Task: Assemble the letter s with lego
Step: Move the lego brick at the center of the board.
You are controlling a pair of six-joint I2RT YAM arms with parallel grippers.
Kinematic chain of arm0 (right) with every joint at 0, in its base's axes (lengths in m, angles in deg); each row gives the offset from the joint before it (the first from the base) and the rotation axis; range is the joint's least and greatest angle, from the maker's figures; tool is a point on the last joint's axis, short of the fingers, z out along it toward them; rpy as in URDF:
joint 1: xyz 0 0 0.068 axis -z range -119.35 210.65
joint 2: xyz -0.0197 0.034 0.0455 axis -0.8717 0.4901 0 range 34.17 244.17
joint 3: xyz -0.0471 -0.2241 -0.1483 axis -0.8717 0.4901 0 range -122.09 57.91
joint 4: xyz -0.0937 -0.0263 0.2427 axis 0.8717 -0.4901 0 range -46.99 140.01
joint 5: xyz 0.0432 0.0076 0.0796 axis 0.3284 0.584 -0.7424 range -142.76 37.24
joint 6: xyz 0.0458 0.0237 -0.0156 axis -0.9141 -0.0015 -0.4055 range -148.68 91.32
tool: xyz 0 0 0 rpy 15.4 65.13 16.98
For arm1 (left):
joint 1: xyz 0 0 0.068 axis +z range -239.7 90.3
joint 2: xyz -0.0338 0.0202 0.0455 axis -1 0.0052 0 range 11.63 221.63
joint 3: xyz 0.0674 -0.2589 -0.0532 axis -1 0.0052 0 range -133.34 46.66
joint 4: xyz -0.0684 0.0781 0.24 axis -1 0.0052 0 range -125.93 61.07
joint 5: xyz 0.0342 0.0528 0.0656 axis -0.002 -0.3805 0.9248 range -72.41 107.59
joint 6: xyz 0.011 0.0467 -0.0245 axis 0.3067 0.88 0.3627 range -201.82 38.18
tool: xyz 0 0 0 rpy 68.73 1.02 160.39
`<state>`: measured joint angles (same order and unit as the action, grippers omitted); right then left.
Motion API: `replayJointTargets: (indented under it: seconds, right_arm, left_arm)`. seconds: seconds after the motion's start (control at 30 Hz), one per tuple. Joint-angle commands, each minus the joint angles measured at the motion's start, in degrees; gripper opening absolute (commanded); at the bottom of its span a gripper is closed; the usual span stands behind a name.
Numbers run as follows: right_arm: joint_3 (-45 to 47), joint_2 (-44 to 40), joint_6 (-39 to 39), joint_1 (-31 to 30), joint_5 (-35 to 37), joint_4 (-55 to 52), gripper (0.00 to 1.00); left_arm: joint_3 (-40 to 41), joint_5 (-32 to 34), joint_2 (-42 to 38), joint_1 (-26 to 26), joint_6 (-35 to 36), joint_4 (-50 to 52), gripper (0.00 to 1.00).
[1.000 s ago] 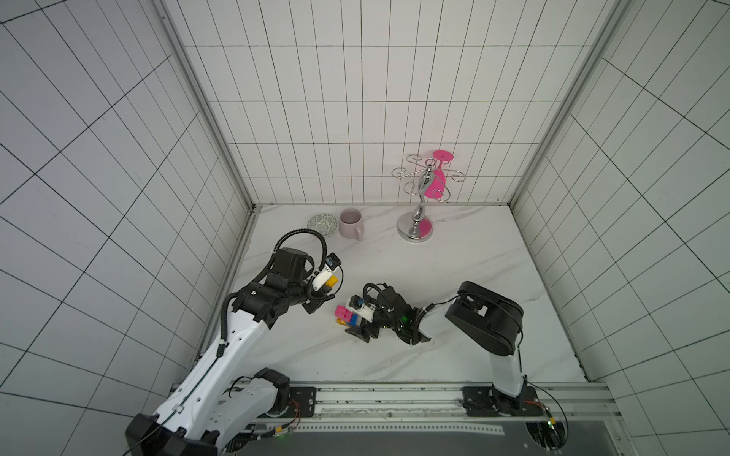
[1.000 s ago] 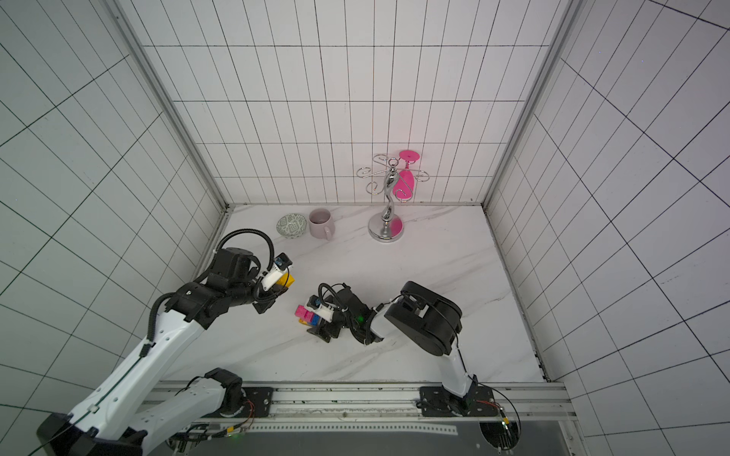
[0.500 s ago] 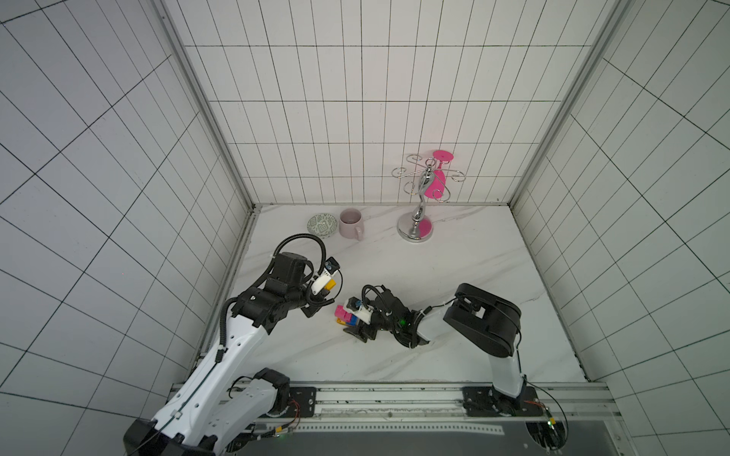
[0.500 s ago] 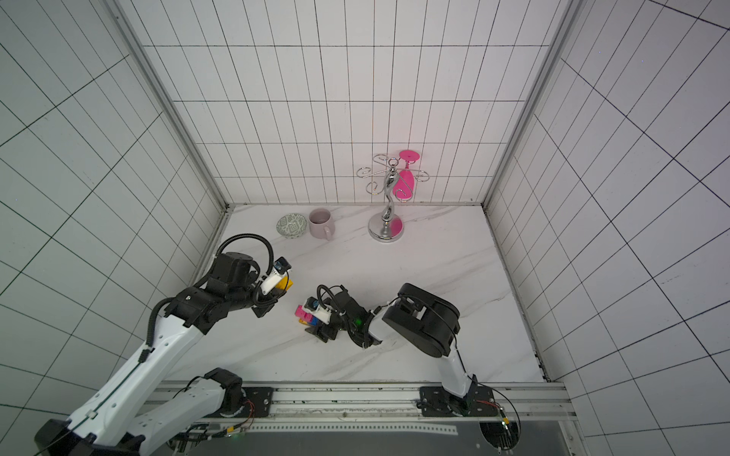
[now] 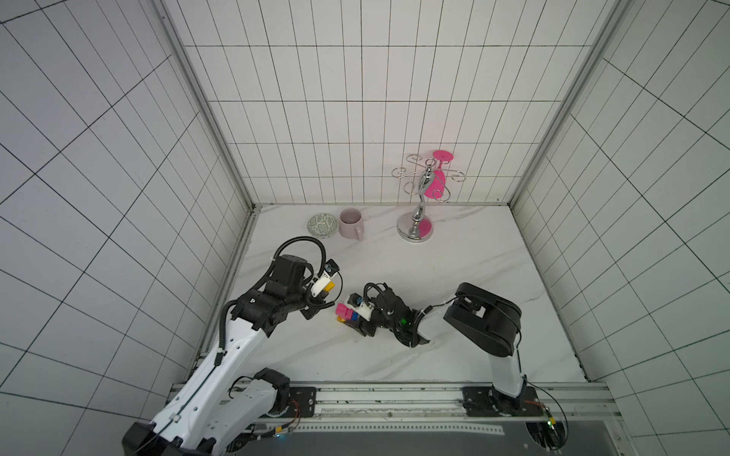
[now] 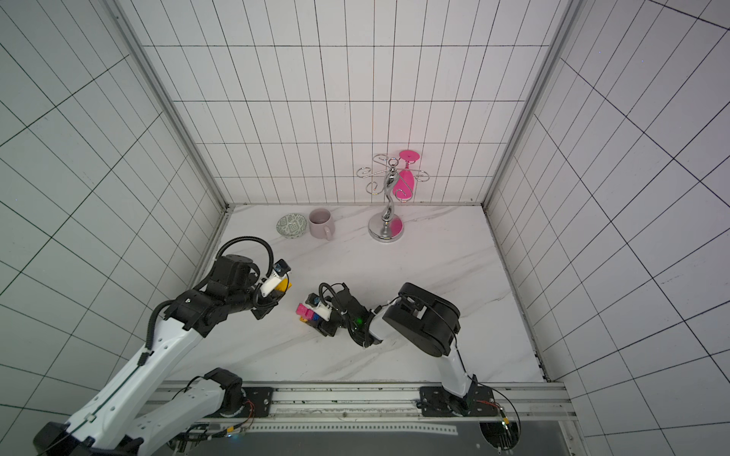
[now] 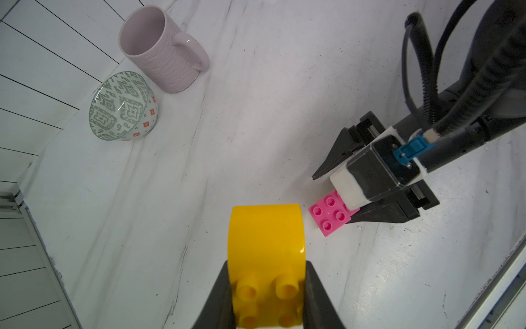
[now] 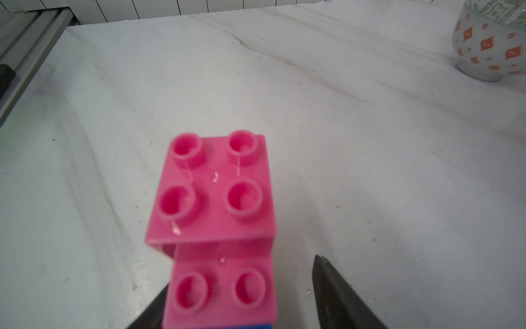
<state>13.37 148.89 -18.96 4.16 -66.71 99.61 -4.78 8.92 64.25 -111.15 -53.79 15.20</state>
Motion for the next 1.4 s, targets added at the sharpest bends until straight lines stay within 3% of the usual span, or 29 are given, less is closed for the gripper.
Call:
replayJointTargets:
  seconds: [0.0,0.1,0.4,0.6,0.67,0.8,1.07,1.37]
  right_arm:
    - [1.6,0.47,1.17,0.61,-0.72,2.25,0.62]
    - [2.29,-0.14,1.79,0.8,-0.59,1.98,0.54]
    - [11.2,-7.31,4.93,1.24,0.26,1.59,0.52]
    - [18.15,-14.12,5.99,2.45,-1.57,-1.43,0.54]
    - [18.59,-14.34,5.19,2.79,-3.9,-0.57,0.62]
    - [14.93,-8.87,4.47,3.2,-5.39,3.27,0.69]
    - [10.8,6.97,-1.06,6.63,-11.67,28.09,0.69]
    - [5.8,11.69,-2.1,7.36,-15.03,32.51,0.69]
  left_arm:
    - [0.73,0.29,-0.42,-0.3,-0.17,-1.48,0.2]
    - [0.73,0.32,-0.42,-0.34,-0.08,-1.48,0.2]
    - [0.38,-0.03,1.8,-1.81,1.2,-1.69,0.19]
    - [-0.28,0.02,5.25,-4.33,3.14,-1.74,0.18]
    - [-0.89,0.49,5.89,-4.43,2.85,-1.99,0.18]
    - [-3.28,-1.18,7.76,-3.42,2.19,-1.66,0.17]
    - [-2.96,-0.94,7.33,-2.61,4.81,-0.69,0.16]
    - [-1.38,-1.15,6.25,-2.09,4.97,-1.29,0.17]
